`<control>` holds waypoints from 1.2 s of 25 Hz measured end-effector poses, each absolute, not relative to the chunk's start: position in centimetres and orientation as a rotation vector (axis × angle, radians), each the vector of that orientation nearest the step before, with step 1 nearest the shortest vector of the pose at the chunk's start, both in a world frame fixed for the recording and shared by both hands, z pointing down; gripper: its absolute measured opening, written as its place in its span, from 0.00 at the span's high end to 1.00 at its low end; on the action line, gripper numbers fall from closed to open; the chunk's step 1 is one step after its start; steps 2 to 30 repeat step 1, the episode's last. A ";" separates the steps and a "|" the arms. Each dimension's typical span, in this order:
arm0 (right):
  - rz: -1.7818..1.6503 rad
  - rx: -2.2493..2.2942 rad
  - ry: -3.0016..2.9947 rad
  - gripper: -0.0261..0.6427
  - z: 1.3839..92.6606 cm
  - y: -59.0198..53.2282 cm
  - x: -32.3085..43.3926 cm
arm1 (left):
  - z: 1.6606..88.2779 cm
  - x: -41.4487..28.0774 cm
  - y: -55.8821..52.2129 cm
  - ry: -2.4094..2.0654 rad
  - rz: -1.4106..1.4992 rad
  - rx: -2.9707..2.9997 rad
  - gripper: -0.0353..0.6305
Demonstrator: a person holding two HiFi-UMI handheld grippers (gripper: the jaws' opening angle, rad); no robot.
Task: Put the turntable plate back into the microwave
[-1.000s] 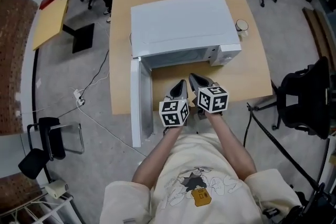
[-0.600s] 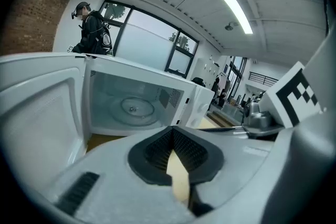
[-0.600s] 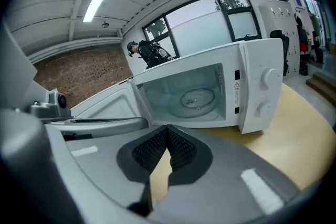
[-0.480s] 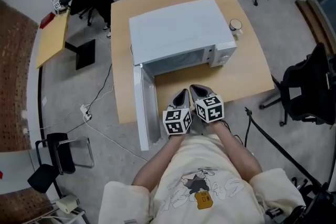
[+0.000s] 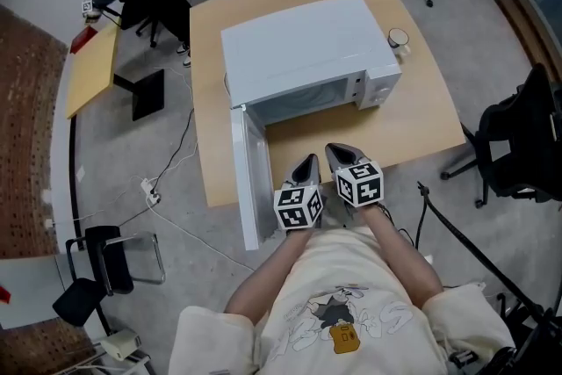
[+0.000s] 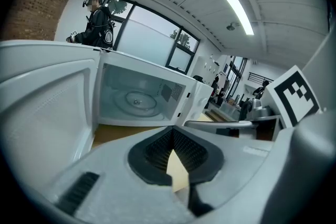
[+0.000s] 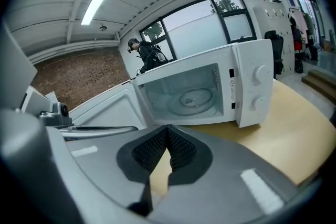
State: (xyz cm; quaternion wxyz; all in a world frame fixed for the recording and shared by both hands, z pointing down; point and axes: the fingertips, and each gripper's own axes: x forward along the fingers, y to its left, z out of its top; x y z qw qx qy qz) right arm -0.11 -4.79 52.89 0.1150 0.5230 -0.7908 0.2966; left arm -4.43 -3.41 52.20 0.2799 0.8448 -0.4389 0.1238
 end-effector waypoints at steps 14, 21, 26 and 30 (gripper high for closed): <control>0.870 1.533 -2.316 0.95 52.9 -4.7 -0.2 | 52.2 -4.4 -3.2 -1.171 0.332 2.265 0.95; 0.870 1.533 -2.316 0.95 52.9 -4.7 -0.2 | 52.2 -4.4 -3.2 -1.171 0.332 2.265 0.95; 0.870 1.533 -2.316 0.95 52.9 -4.7 -0.2 | 52.2 -4.4 -3.2 -1.171 0.332 2.265 0.95; 0.870 1.533 -2.316 0.95 52.9 -4.7 -0.2 | 52.2 -4.4 -3.2 -1.171 0.332 2.265 0.95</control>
